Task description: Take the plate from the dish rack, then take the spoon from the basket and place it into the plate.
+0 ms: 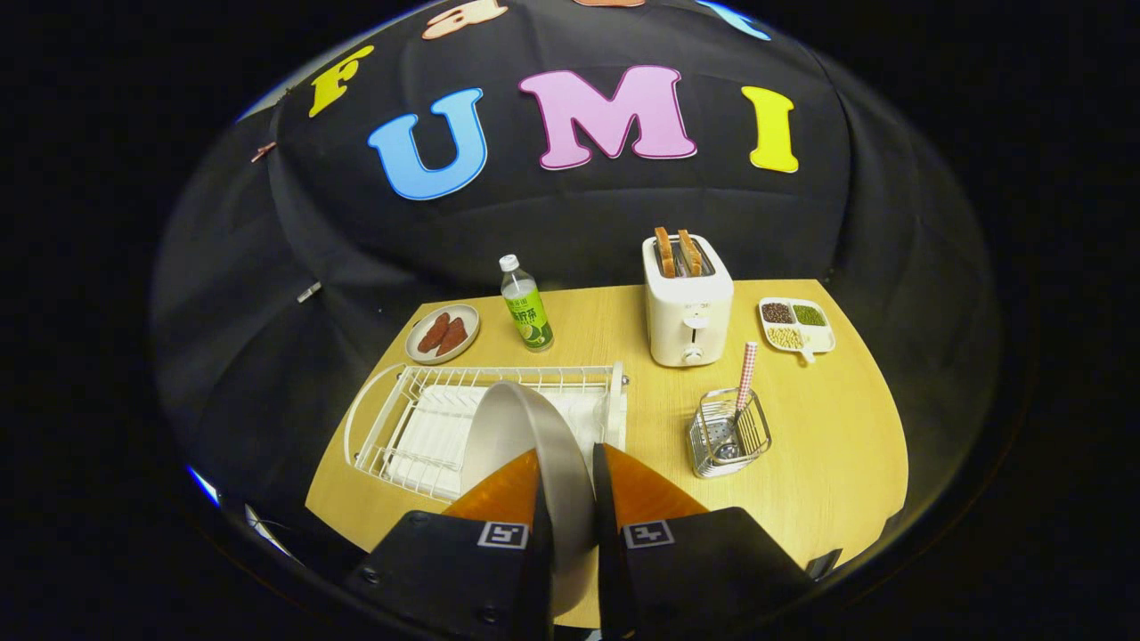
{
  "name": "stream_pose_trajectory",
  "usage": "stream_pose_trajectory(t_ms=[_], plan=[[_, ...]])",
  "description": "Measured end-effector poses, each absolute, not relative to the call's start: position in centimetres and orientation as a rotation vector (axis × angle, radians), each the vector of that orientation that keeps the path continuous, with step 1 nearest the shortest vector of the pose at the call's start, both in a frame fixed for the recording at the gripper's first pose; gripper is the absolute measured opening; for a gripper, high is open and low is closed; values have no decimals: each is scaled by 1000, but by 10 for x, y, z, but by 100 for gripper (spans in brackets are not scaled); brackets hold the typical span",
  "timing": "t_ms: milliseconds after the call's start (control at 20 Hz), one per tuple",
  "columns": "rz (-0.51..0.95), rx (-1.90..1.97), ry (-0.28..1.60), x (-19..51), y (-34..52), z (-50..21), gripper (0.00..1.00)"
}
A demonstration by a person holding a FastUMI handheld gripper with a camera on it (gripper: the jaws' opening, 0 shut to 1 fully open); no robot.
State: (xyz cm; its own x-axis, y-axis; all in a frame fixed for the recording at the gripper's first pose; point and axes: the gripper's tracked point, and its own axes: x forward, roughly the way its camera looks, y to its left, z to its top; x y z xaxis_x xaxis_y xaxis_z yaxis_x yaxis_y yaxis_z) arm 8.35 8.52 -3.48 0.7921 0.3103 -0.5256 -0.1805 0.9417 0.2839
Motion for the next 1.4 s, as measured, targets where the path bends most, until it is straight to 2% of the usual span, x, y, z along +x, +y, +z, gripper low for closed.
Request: stream_pose_trajectory(t_ms=[300,750,1150,1400], plan=[[186,337,582,44,25,-51,24],[105,455,697,-13,-29,-115,24],[179,478,884,5,-35,-207,24],[276,476,911,28,-33,-234,25]])
